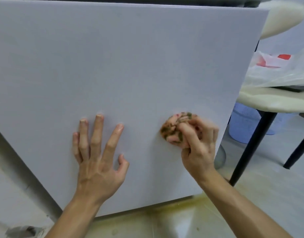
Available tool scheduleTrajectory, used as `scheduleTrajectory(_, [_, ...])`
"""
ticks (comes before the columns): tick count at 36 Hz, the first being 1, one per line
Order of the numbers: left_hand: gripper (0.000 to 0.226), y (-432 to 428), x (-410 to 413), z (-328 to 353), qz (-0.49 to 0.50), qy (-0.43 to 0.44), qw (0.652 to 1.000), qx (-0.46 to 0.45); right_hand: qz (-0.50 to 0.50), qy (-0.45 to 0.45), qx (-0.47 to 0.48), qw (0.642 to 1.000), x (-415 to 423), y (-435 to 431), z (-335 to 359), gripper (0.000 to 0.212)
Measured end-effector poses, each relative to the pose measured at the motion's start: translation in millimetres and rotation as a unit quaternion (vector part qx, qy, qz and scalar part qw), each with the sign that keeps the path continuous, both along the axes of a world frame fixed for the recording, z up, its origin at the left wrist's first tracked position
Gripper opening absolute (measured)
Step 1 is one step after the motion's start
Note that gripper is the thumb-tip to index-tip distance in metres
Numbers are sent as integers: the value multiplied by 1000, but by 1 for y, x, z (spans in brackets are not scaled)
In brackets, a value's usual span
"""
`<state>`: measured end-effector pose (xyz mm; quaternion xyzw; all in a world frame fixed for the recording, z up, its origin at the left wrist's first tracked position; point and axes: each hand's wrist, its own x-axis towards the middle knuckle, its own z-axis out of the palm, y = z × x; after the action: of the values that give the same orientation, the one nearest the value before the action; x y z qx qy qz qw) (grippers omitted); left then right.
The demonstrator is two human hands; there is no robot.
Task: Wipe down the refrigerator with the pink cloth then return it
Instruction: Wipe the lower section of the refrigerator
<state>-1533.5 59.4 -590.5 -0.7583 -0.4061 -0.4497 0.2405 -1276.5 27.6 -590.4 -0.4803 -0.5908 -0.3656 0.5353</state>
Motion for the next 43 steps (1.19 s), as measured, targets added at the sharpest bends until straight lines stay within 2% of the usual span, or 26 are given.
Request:
scheduleTrajectory(2, [84,0,2,0,1,1,1000,-2,-7,-73,-38,997,14,-5,-48,25])
scheduleTrajectory(4, [84,1,3,-1,2,-5,1000,-1,-21,-126,-104,986,33,-16,-94,39])
scheduleTrajectory(6, [84,0,5,-1,0,-12,1000,1,-23,-134,-196,971,50,-33,-128,44])
scheduleTrajectory(8, [84,0,7,-2,-3,-13,1000,4,-51,-95,-248,963,68,-46,-143,36])
scheduleTrajectory(10, [82,-1,10,-1,-10,-2,1000,15,-56,-15,-261,964,74,-53,-137,32])
scheduleTrajectory(12, [79,-2,15,0,-18,5,999,27,-73,53,-204,975,73,-49,-105,37])
scheduleTrajectory(14, [79,-2,20,5,-22,5,999,28,-42,132,-122,983,66,-39,-57,33])
scheduleTrajectory(18, [85,-2,32,13,-21,-6,1000,19,16,203,-9,979,60,-16,29,44])
scheduleTrajectory(22, [91,-2,39,15,-14,-6,1000,19,-8,209,19,978,54,-14,37,36])
scheduleTrajectory(25, [91,-2,38,14,-11,-3,1000,21,-12,197,-17,980,59,-11,-19,26])
scheduleTrajectory(28, [88,0,34,13,-14,7,1000,24,1,216,-123,969,63,-16,-94,23])
scheduleTrajectory(31, [84,0,29,12,-20,14,999,25,-57,225,-253,939,52,-36,-163,29])
scheduleTrajectory(34, [82,0,23,12,-27,27,999,21,-14,285,-369,884,34,-53,-197,50])
scheduleTrajectory(37, [78,2,17,14,-35,37,998,22,42,388,-375,841,9,-57,-182,70])
scheduleTrajectory(39, [76,2,13,15,-44,40,998,20,76,432,-363,822,-13,-58,-166,70])
scheduleTrajectory(41, [76,1,7,14,-49,42,998,15,96,444,-333,827,-32,-58,-145,70])
scheduleTrajectory(43, [77,0,0,14,-43,41,998,15,114,447,-296,837,-47,-57,-112,61])
